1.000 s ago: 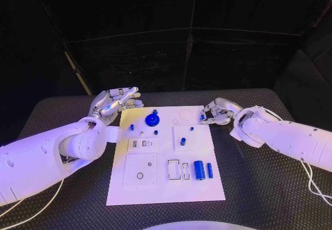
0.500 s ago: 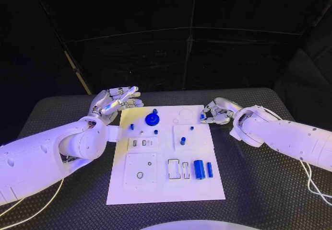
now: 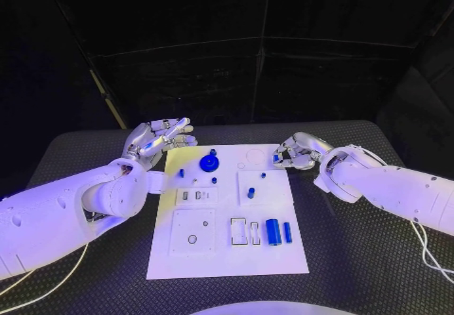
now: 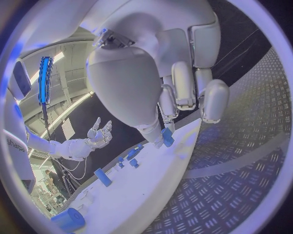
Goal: Assemble the parts on the task board
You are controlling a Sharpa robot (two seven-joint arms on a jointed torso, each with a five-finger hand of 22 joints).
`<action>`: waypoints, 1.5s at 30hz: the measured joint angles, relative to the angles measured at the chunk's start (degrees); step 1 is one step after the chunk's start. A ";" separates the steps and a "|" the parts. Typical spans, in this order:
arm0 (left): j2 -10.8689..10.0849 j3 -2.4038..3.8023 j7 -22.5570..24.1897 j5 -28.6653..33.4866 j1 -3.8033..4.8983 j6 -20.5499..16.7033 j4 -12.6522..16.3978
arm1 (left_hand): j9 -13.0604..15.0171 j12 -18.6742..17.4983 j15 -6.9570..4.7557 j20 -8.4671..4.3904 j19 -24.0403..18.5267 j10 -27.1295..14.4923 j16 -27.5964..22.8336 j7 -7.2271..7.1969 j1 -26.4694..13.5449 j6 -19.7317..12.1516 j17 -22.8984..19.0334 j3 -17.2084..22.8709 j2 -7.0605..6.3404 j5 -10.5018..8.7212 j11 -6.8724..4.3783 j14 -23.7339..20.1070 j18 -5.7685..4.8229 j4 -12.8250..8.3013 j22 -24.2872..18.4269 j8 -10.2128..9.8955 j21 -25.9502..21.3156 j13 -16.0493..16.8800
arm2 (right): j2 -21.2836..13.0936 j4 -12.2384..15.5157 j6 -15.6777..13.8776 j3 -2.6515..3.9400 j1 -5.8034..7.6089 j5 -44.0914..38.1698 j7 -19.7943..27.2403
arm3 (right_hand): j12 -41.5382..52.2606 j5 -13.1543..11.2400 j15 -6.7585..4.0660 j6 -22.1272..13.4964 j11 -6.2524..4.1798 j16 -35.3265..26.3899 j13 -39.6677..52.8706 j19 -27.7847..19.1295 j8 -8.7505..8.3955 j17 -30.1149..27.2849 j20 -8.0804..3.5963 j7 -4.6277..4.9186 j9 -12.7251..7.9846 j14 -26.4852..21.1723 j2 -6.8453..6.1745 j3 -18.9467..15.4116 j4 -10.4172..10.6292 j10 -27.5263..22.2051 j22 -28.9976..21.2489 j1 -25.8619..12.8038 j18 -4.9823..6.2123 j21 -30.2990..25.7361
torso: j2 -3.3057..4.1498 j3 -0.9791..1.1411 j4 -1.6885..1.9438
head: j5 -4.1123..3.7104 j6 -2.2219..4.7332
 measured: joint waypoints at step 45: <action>0.02 0.02 -0.02 0.00 0.32 -0.03 -0.45 | 0.00 0.00 -0.21 0.00 0.00 0.21 0.00 0.00 0.29 0.00 0.05 0.00 0.29 0.00 -0.21 0.20 0.00 0.00 -0.08 0.00 0.00 0.00 | 17.32 9.70 3.25 -1.17 0.17 -13.68 -17.79 | -1.46 0.22 -0.19 0.30 -0.59 0.29 -0.01 0.21 0.11 -0.01 -0.21 -0.11 -0.12 -0.20 0.47 0.82 -0.02 -0.63 0.45 -0.89 0.00 0.22 | -0.35 -0.32 0.45 | 4.78 -1.97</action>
